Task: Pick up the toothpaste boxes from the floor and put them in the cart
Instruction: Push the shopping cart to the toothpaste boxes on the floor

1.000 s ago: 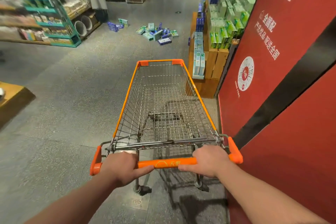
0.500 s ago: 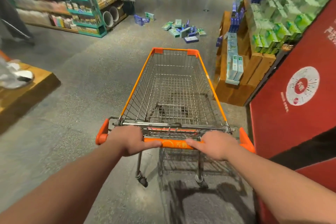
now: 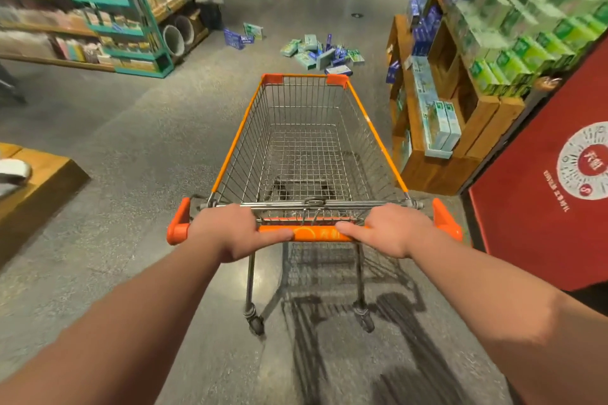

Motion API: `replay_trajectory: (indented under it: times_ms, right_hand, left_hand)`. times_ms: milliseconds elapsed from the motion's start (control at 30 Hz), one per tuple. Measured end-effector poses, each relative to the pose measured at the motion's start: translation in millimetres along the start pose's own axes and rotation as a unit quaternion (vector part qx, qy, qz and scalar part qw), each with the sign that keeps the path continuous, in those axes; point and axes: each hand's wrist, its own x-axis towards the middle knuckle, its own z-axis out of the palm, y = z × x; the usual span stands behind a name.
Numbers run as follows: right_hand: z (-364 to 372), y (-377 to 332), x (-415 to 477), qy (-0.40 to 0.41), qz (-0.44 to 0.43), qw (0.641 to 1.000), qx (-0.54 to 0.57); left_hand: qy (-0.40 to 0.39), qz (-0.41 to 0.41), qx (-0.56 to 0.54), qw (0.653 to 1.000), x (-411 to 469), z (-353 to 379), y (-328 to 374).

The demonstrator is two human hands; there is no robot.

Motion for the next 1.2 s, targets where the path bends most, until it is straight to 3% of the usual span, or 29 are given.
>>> replay_trajectory:
  times_ms: [433,633,867,1200]
  right_hand:
    - [-92.4,-40.6,245.8,0.018,-0.003,1.0,0.007]
    - [-149.3,-61.7,377.8,-0.011,-0.006,0.999,0.035]
    - [-213.6,-88.8,542.6,-0.03,-0.008,0.999,0.024]
    - [-314.7,-122.9,773.7,0.003,0.016,1.0,0.025]
  left_hand:
    - [0.014,-0.001,0.042,0.999,193.8,-54.3,-166.2]
    - [-0.003,-0.01,0.029,1.0,294.1,-95.5,-255.0]
    - [0.01,-0.004,0.045,0.999,431.8,-126.5,-370.7]
    - [0.013,0.041,0.041,0.998,645.0,-190.5,-532.7]
